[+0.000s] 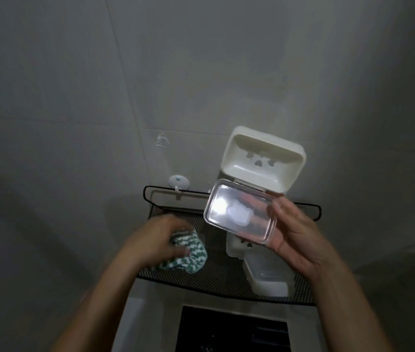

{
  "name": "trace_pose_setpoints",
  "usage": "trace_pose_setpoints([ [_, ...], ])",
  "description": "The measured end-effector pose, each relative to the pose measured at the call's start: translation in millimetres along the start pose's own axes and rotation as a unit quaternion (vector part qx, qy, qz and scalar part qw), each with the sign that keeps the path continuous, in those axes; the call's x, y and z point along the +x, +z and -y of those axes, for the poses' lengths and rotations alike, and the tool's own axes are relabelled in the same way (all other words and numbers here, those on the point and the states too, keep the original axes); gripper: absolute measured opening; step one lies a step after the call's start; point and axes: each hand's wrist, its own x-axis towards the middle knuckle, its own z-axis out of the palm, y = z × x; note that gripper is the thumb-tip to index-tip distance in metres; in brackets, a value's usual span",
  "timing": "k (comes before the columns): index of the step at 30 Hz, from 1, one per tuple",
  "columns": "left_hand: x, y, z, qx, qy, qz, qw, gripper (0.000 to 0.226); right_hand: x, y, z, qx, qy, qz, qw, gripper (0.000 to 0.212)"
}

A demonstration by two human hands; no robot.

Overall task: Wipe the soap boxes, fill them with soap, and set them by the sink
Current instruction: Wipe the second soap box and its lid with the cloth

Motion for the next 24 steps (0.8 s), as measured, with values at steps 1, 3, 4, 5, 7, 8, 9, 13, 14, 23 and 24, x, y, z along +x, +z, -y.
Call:
trace_pose_setpoints([
  [1, 0, 6, 2, 0.056, -0.006, 0.035, 0.998, 0.053, 0, -2, 0, 0.000, -0.002, -0.002, 1.000, 0.036],
  [3, 2, 21, 3, 0.092, -0.019, 0.068, 0.993, 0.058, 0, -4, 0, -0.005, -0.003, -0.002, 1.000, 0.036],
  [4, 4, 26, 4, 0.097, -0.024, 0.064, 0.993, 0.055, -1, -5, 0, -0.007, -0.001, -0.003, 1.000, 0.037],
  [5, 6, 29, 3, 0.093, -0.030, 0.047, 0.994, 0.049, -1, -7, 0, -0.006, 0.004, -0.003, 1.000, 0.039],
  [7, 9, 31, 4, 0.063, -0.056, 0.003, 0.996, 0.029, -2, -12, 0, 0.005, 0.017, 0.004, 1.000, 0.040],
  [8, 9, 30, 4, 0.040, -0.070, -0.011, 0.997, 0.022, -2, -14, 0, 0.013, 0.023, 0.010, 1.000, 0.039],
  [9, 9, 28, 4, 0.012, -0.082, -0.019, 0.996, 0.019, -3, -16, 0, 0.019, 0.028, 0.018, 0.999, 0.038],
  [13, -2, 3, 0, -0.172, -0.104, -0.102, 0.974, 0.012, -5, -23, 1, 0.015, 0.033, 0.029, 0.999, 0.042],
  [14, -7, -7, -3, -0.216, -0.103, -0.140, 0.961, 0.013, -5, -24, 2, 0.007, 0.033, 0.026, 0.999, 0.042],
  [23, -32, -66, -81, -0.154, 0.040, -0.369, 0.916, 0.010, 0, -10, 1, -0.036, 0.021, 0.024, 0.999, 0.044],
  [24, -29, -60, -91, -0.104, 0.064, -0.372, 0.920, 0.010, 2, -6, 1, -0.033, 0.019, 0.028, 0.999, 0.045],
])
